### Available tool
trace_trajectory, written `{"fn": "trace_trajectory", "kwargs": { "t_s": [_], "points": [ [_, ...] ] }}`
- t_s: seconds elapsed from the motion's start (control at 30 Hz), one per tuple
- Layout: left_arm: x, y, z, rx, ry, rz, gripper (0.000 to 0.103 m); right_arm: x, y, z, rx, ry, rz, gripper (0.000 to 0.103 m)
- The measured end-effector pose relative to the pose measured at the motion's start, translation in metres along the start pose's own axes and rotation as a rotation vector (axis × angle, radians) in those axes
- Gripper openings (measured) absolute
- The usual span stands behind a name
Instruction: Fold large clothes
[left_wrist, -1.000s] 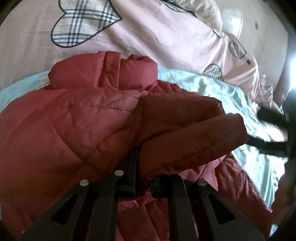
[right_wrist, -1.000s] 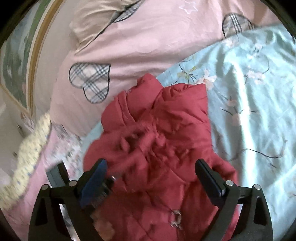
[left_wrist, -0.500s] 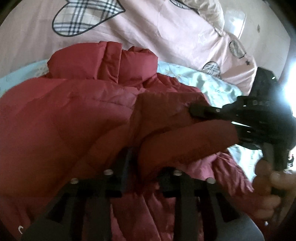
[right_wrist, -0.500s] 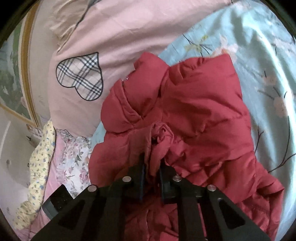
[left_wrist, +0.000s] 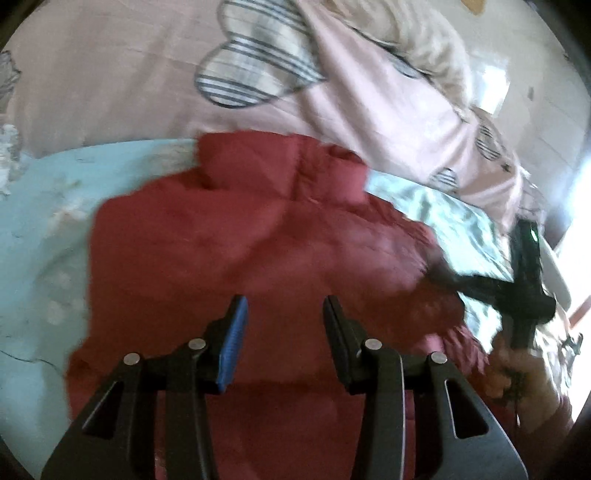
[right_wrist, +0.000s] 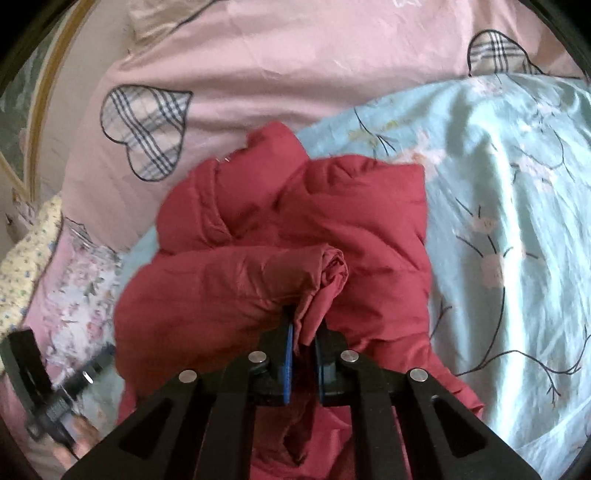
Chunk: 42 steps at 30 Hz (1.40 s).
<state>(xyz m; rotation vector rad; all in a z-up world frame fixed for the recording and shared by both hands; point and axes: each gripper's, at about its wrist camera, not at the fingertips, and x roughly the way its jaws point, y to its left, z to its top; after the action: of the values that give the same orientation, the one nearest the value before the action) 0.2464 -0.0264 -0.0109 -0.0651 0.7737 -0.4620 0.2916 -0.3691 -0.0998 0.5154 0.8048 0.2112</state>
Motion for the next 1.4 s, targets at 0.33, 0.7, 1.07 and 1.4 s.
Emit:
{"fn": "trace_trajectory", "kwargs": {
  "t_s": [0.33,0.7,1.07,1.4],
  "points": [
    [0.057,0.045,-0.008,-0.066,0.147,0.114,0.041,-0.030,0.011,-0.004,-0.045,-0.113,-0.153,0.036],
    [0.061,0.039,-0.008,-0.051,0.159,0.172,0.041,-0.004,0.069,-0.026,-0.294,-0.039,-0.185,0.041],
    [0.028,0.051,-0.008,-0.064,0.125,0.175,0.041,0.026,0.037,-0.034,-0.258,0.029,-0.233,0.038],
    [0.051,0.068,-0.020,-0.095,0.170,0.175,0.041,0.029,0.034,-0.031,-0.256,0.023,-0.220,0.039]
  ]
}}
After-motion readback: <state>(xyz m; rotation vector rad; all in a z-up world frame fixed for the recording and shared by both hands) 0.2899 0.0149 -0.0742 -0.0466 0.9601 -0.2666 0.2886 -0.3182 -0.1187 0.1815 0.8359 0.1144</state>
